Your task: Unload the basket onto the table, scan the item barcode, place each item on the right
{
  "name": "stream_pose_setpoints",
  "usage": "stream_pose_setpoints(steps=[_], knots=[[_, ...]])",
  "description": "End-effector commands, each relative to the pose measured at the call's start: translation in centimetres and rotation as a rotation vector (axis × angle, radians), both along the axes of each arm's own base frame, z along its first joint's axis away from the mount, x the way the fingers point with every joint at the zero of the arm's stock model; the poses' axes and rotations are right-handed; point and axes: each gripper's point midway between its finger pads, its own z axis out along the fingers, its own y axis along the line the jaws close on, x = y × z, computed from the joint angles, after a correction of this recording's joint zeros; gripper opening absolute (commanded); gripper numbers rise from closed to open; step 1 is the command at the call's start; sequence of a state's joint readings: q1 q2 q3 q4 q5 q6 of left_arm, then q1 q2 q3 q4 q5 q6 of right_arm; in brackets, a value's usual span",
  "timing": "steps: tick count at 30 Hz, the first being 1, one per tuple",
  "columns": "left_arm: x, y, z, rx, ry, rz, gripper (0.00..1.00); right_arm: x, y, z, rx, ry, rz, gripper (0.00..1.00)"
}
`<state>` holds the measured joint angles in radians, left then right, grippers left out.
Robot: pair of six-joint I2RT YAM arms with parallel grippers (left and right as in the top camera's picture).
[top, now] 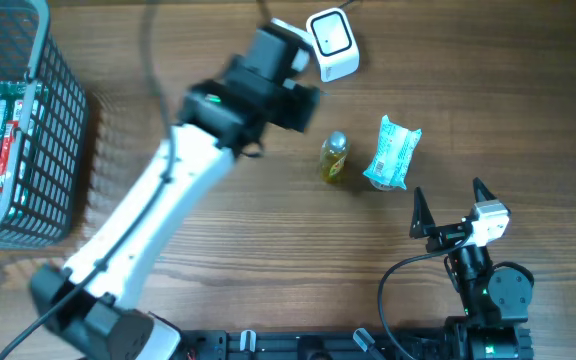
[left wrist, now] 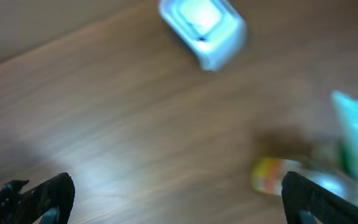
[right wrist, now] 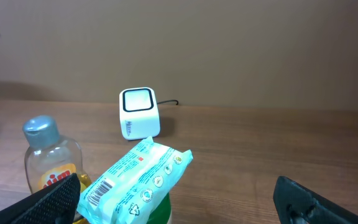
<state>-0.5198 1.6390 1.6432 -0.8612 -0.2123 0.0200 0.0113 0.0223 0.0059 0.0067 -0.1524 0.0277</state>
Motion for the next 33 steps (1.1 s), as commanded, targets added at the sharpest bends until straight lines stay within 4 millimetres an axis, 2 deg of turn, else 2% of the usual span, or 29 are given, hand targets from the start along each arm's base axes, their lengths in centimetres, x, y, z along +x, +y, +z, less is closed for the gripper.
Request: stream_pose_setpoints(steps=[1,3,5,8,13,16,33], knots=[[1.2,8.8,4.8,0.032,-0.114,0.169,1.0,0.0,-0.1,0.2,-0.001,-0.008,-0.007,0.99],[1.3,13.6,5.8,0.072,-0.133,0.241,1.0,0.0,-0.1,0.2,-0.001,-0.008,-0.007,1.0],[0.9,19.3,6.1,0.114,-0.12,0.348,1.0,0.0,-0.1,0.2,-0.001,-0.008,-0.007,1.0],[0.1,24.9,5.4,0.14,-0.079,0.471,1.0,0.0,-0.1,0.2,-0.001,-0.008,-0.007,1.0],[-1.0,30.0,5.2,0.147,-0.063,0.599,1.0,0.0,-0.1,0.2,-0.001,-0.008,-0.007,1.0],[-1.3,31.1,5.2,0.148,-0.061,0.627,1.0,0.0,-0.1,0.2,-0.001,-0.008,-0.007,1.0],[-1.4,31.2,5.2,0.148,-0.061,0.628,1.0,0.0,-0.1,0.2,-0.001,-0.008,-0.007,1.0]])
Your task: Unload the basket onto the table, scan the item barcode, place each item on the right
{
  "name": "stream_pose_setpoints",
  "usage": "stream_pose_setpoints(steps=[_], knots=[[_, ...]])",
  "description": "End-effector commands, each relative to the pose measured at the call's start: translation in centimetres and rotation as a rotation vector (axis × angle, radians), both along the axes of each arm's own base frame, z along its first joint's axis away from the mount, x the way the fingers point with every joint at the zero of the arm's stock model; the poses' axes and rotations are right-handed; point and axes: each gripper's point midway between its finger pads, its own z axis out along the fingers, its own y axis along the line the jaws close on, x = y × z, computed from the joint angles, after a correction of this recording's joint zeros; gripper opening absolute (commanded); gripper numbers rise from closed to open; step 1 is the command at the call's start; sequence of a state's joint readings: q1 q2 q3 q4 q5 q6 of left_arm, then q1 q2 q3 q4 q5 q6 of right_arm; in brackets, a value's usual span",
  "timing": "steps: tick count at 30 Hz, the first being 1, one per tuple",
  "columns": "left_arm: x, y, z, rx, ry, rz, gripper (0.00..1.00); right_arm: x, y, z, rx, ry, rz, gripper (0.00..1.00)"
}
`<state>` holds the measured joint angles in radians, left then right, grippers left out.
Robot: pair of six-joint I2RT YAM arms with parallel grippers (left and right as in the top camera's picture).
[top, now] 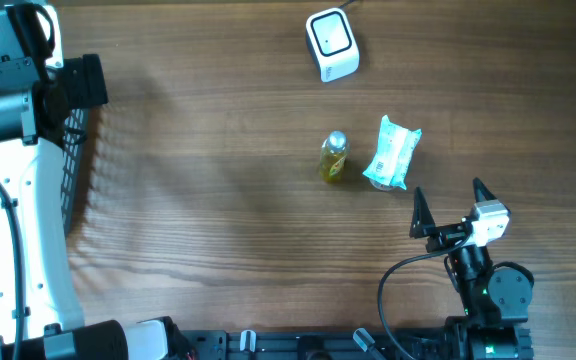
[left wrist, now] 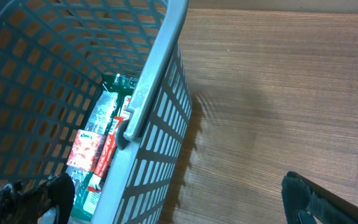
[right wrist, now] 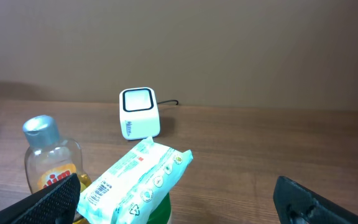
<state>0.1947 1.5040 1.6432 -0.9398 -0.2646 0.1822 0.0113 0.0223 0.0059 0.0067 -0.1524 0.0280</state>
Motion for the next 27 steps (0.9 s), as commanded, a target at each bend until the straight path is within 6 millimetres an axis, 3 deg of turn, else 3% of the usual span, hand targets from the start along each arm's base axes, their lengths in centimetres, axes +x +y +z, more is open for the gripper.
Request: stream_pose_setpoints(steps=[1,23,27], knots=[[0.0,0.2,0.9,0.011,-0.016,-0.005,1.0,0.0,-0.1,0.2,-0.001,-0.008,-0.007,1.0],[0.0,0.1,0.9,0.01,-0.018,-0.007,1.0,0.0,-0.1,0.2,-0.001,-0.008,-0.007,1.0],[2.6,-0.2,3.4,0.007,-0.168,-0.045,1.0,0.0,-0.1,0.2,-0.001,-0.008,-0.007,1.0]])
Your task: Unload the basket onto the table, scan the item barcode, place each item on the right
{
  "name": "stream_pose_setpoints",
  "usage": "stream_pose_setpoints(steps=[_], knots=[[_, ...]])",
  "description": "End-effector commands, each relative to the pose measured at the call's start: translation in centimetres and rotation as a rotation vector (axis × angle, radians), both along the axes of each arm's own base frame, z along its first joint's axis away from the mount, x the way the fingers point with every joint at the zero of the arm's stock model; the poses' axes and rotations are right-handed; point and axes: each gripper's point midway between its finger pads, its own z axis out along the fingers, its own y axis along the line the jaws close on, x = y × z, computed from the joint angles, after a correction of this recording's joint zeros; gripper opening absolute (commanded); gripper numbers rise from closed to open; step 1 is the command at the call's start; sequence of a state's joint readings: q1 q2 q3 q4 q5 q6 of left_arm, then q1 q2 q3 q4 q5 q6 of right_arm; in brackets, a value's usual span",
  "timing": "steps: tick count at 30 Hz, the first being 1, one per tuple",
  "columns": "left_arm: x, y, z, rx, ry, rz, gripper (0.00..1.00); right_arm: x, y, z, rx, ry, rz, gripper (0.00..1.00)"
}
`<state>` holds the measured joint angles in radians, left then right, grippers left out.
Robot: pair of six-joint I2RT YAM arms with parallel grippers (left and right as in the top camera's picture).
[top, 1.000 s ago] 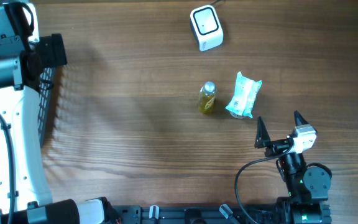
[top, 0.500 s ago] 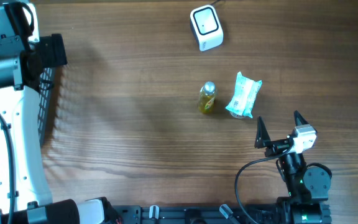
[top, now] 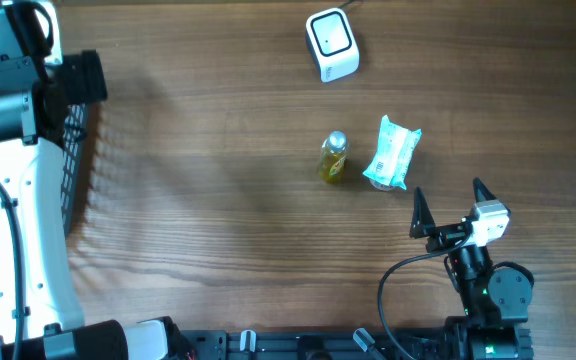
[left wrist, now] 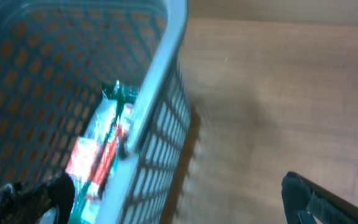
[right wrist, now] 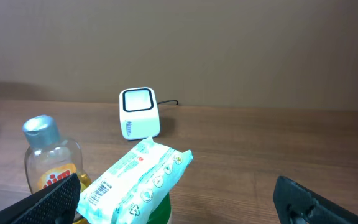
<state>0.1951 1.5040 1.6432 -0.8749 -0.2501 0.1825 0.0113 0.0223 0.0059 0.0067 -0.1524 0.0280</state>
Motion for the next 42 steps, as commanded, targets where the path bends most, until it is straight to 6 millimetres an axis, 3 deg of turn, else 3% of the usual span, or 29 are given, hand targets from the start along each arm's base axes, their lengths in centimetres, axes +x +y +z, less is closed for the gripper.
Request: stream_pose_setpoints(steps=[1,4,6,9,12,14,17,20,23,27,32,35,38,42], knots=[[1.7,-0.2,2.7,0.008,-0.122,-0.036,1.0,0.0,-0.1,0.2,-0.001,-0.008,-0.007,1.0],[2.5,0.8,5.8,0.06,-0.239,-0.013,1.0,0.0,-0.1,0.2,-0.001,-0.008,-0.007,1.0],[2.1,2.8,7.9,0.081,-0.302,0.034,1.0,0.0,-0.1,0.2,-0.001,-0.008,-0.007,1.0],[-0.4,9.2,11.2,0.137,-0.383,0.168,1.0,0.0,-0.1,0.2,-0.001,-0.008,-0.007,1.0],[-2.5,14.1,10.1,0.137,-0.351,0.212,1.0,0.0,-0.1,0.2,-0.002,-0.008,-0.007,1.0],[-3.7,17.4,7.3,0.084,-0.294,0.253,1.0,0.0,-0.1,0.2,-0.001,-0.008,-0.007,1.0],[-4.6,21.4,0.9,-0.021,-0.157,0.294,1.0,0.0,-0.1,0.2,-0.001,-0.008,-0.007,1.0],[-3.8,22.4,-6.6,-0.046,0.059,0.123,0.97,0.0,-0.1,0.2,-0.001,-0.008,-0.007,1.0],[-2.8,23.0,-13.9,-0.122,0.192,0.06,0.98,0.0,-0.1,0.2,-0.001,-0.008,-0.007,1.0],[-1.6,23.6,-20.3,-0.201,0.244,0.015,1.0,0.0,-0.1,0.2,-0.001,-0.008,-0.007,1.0],[-0.4,23.4,-25.4,-0.278,0.247,-0.046,1.0,0.0,-0.1,0.2,-0.001,-0.008,-0.007,1.0],[-0.5,23.8,-27.0,-0.288,0.255,-0.041,1.0,0.0,-0.1,0.2,-0.001,-0.008,-0.007,1.0],[-0.5,24.1,-27.4,-0.3,0.239,-0.043,1.0,0.0,-0.1,0.2,-0.001,-0.008,-0.007,1.0],[0.2,23.1,-26.4,-0.351,0.187,-0.066,1.0,0.0,-0.1,0.2,-0.002,-0.008,-0.007,1.0]])
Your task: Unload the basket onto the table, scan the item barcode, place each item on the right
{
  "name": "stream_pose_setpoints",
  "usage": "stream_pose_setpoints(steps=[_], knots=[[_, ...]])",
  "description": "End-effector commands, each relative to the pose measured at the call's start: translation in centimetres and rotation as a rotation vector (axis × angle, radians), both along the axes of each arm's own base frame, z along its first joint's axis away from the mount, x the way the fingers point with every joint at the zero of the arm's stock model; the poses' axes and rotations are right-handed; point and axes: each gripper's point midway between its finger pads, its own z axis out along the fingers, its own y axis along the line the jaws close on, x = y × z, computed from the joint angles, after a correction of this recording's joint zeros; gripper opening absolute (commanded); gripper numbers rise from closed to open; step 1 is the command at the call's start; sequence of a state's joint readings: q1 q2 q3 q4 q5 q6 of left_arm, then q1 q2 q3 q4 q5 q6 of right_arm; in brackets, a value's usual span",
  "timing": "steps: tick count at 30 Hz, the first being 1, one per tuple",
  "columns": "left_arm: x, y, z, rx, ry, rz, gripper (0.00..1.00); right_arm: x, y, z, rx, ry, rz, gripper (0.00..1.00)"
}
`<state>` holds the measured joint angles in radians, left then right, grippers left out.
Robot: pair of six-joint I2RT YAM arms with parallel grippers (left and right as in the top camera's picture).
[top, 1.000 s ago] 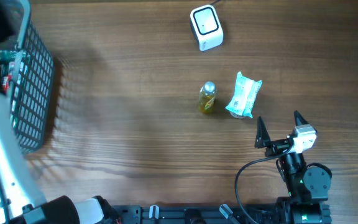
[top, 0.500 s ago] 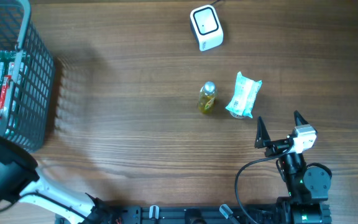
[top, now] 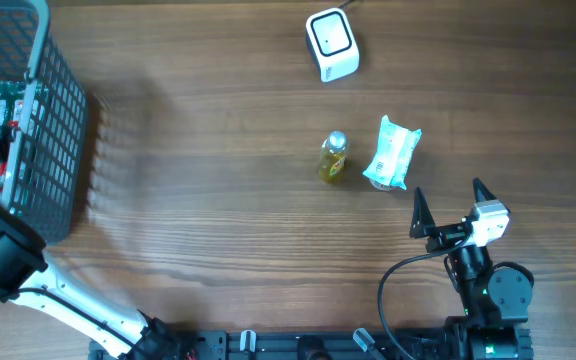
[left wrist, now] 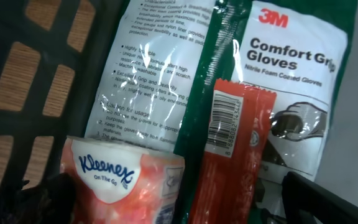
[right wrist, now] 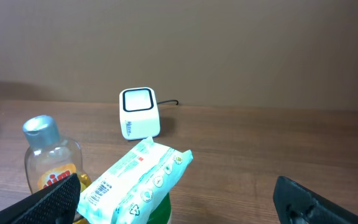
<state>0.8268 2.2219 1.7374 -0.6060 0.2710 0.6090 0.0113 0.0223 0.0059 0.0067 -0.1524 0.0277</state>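
The white scanner (top: 331, 44) stands at the back of the table, also in the right wrist view (right wrist: 138, 113). My left gripper (left wrist: 179, 208) is open, low inside the grey basket (top: 60, 120), and shows as a dark shape from overhead. Between its fingers lie a Kleenex pack (left wrist: 126, 180) and a red sachet (left wrist: 235, 143) with its barcode facing up. Both rest on a green 3M gloves pack (left wrist: 291, 74). My right gripper (top: 448, 205) is open and holds nothing, just in front of the teal wipes pack (top: 395, 152).
A small bottle of yellow liquid (top: 334, 157) stands left of the wipes pack. The basket wall (left wrist: 48, 74) rises close on the left of my left gripper. The scanner's cable runs off the table's back edge.
My left gripper was above the basket's rim and is now low inside the basket, close over the packs. It is still open. The right arm has not moved.
My left arm was first over mid-table near the scanner and bottle, gripper open. Then it was at the far left above the basket and stayed there. Now it is down among the basket's packs. The right arm, bottle, wipes and scanner kept their places.
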Motion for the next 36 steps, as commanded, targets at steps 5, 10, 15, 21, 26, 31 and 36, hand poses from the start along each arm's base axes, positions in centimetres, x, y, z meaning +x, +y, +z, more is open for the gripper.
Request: stream_pose_setpoints(steps=[5,10,15,21,26,31,36], knots=[[0.9,-0.5,4.1,-0.001,-0.102,-0.014,1.0,0.0,-0.1,0.2,-0.001,-0.008,-0.007,1.0],[-0.6,1.8,4.4,0.121,-0.02,0.057,1.0,0.0,-0.1,0.2,-0.001,-0.008,-0.007,1.0],[-1.0,2.0,0.5,0.069,0.029,0.061,1.0,0.0,-0.1,0.2,-0.001,-0.008,-0.007,1.0],[-2.3,0.4,-3.5,-0.03,0.117,0.056,1.0,0.0,-0.1,0.2,-0.001,-0.008,-0.007,1.0],[-3.7,-1.5,-3.7,-0.133,0.171,0.126,1.0,0.0,-0.1,0.2,-0.001,-0.008,-0.007,1.0],[-4.2,-2.0,-2.7,-0.209,0.165,0.268,1.0,0.0,-0.1,0.2,-0.001,-0.008,-0.007,1.0],[-1.9,-0.8,2.9,-0.116,0.019,0.21,1.0,0.0,-0.1,0.2,-0.001,-0.008,-0.007,1.0]])
